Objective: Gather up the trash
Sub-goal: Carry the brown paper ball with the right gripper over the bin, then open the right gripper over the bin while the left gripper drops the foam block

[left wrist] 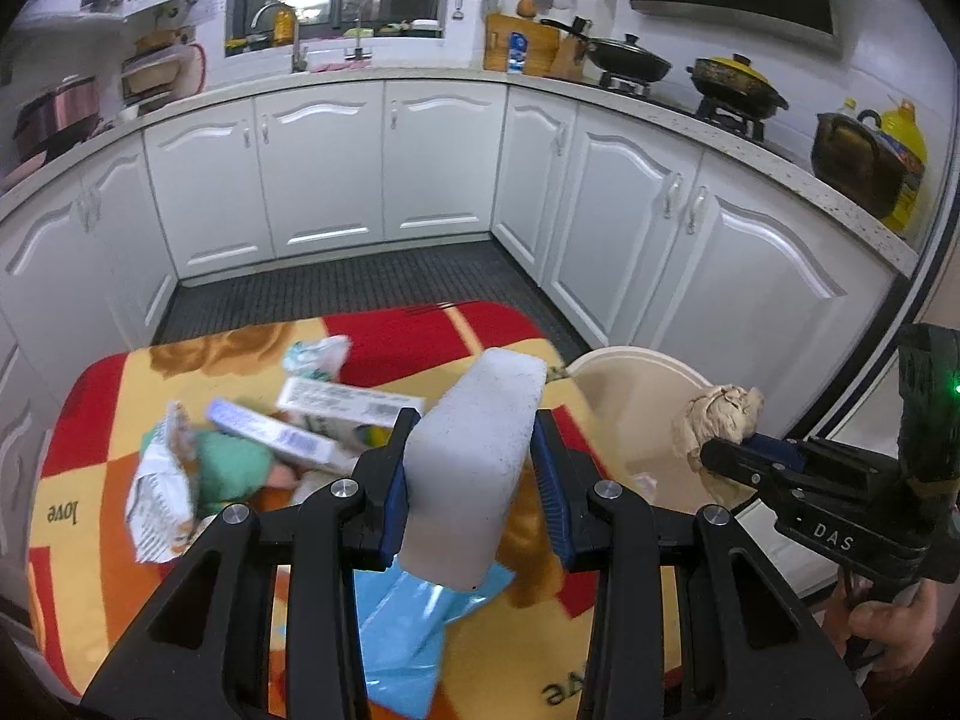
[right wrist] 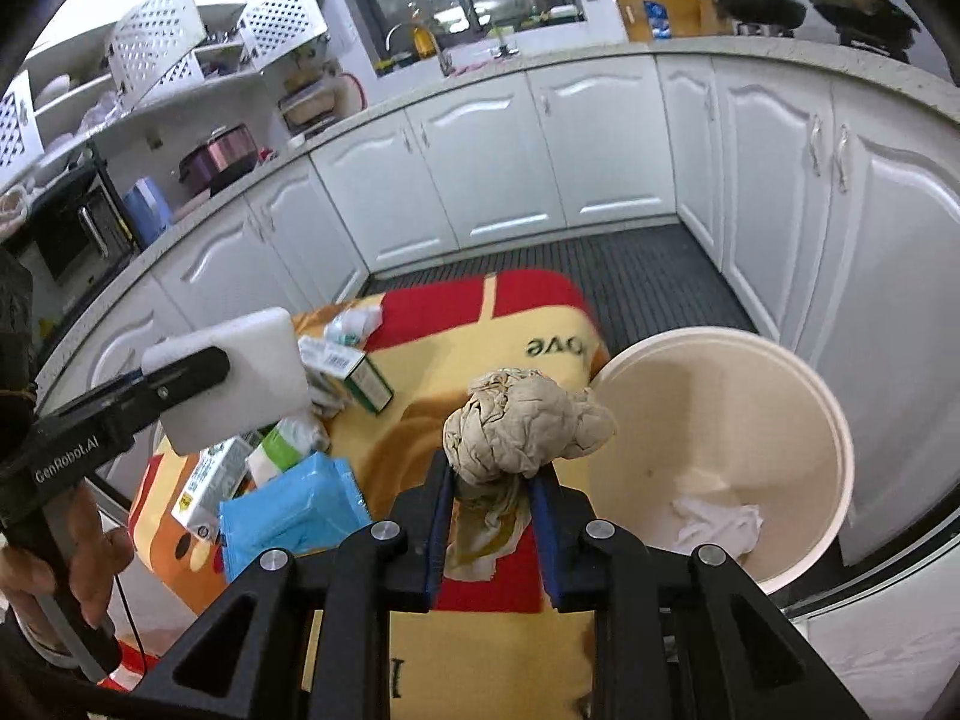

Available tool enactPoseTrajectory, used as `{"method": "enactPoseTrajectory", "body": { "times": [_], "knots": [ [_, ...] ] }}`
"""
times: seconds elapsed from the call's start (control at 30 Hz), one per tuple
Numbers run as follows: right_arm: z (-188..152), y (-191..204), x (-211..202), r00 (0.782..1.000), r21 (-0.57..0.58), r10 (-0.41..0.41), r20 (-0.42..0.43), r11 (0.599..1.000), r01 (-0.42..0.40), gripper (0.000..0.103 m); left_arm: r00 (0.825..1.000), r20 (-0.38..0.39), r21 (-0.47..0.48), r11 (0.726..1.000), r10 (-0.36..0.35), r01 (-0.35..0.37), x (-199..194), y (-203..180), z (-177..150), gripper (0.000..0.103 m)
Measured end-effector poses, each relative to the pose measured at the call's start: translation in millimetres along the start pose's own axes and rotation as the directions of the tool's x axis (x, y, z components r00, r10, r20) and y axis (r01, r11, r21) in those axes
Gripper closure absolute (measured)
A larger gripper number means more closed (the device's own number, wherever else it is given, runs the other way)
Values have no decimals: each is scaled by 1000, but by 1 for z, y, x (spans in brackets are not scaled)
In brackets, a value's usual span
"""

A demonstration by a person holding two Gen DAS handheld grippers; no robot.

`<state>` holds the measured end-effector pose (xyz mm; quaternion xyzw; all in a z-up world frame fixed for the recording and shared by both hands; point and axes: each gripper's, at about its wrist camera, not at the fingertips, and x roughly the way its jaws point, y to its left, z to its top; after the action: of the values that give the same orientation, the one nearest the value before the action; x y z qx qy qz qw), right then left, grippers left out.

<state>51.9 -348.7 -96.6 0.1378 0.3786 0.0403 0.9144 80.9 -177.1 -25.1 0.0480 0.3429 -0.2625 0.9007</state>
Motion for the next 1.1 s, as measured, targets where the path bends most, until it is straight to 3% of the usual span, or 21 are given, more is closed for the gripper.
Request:
{"method": "enactPoseTrajectory", "body": {
  "times": [0.43, 1.1],
  "knots": [
    [-4, -60, -17, 997, 102, -75, 17, 992, 73, 80, 990, -85, 12, 994, -109, 111, 45, -59, 17, 68],
    [-19, -128, 21, 989, 202, -120, -83, 970, 135, 79, 972, -190, 8, 990, -136, 140, 122, -109, 14, 68]
  ]
}}
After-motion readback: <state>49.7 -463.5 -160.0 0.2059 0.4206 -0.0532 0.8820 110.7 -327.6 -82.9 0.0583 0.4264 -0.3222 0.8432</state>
